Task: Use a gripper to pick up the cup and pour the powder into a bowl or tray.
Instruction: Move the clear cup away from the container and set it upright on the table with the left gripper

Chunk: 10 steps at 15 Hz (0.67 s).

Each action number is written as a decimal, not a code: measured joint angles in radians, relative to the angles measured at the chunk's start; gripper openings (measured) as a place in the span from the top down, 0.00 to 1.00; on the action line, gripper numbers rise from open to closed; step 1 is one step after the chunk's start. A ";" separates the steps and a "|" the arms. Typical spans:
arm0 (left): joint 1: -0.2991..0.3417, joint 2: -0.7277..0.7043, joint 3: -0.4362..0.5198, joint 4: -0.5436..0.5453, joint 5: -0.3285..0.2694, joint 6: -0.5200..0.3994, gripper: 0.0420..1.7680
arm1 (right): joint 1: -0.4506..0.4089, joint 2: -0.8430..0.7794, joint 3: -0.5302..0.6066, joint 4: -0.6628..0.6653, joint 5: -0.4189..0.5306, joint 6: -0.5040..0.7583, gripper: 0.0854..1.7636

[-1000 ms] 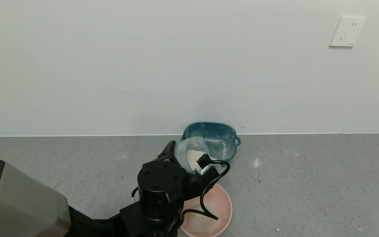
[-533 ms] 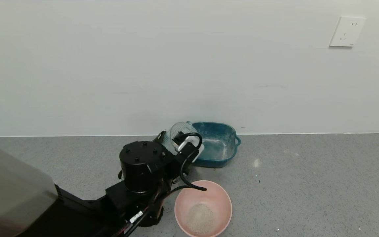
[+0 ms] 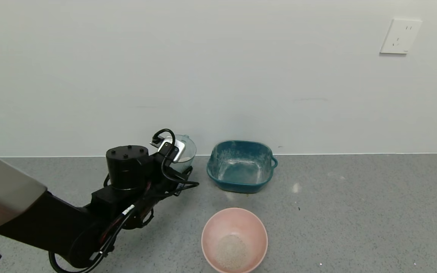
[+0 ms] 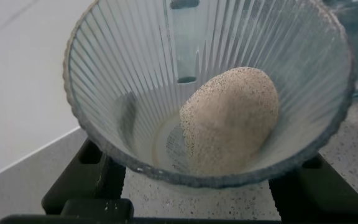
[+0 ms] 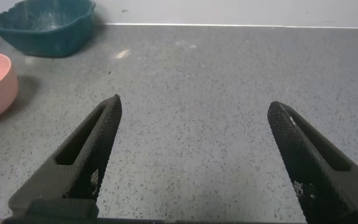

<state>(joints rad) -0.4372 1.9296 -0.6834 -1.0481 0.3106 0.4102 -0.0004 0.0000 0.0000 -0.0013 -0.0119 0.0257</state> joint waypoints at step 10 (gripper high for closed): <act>0.150 0.104 -0.072 0.020 -0.145 -0.294 0.28 | 0.000 0.000 0.000 0.000 0.000 0.000 0.03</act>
<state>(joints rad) -0.2870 2.0340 -0.7557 -1.0279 0.1660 0.1164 -0.0004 0.0000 0.0000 -0.0013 -0.0119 0.0260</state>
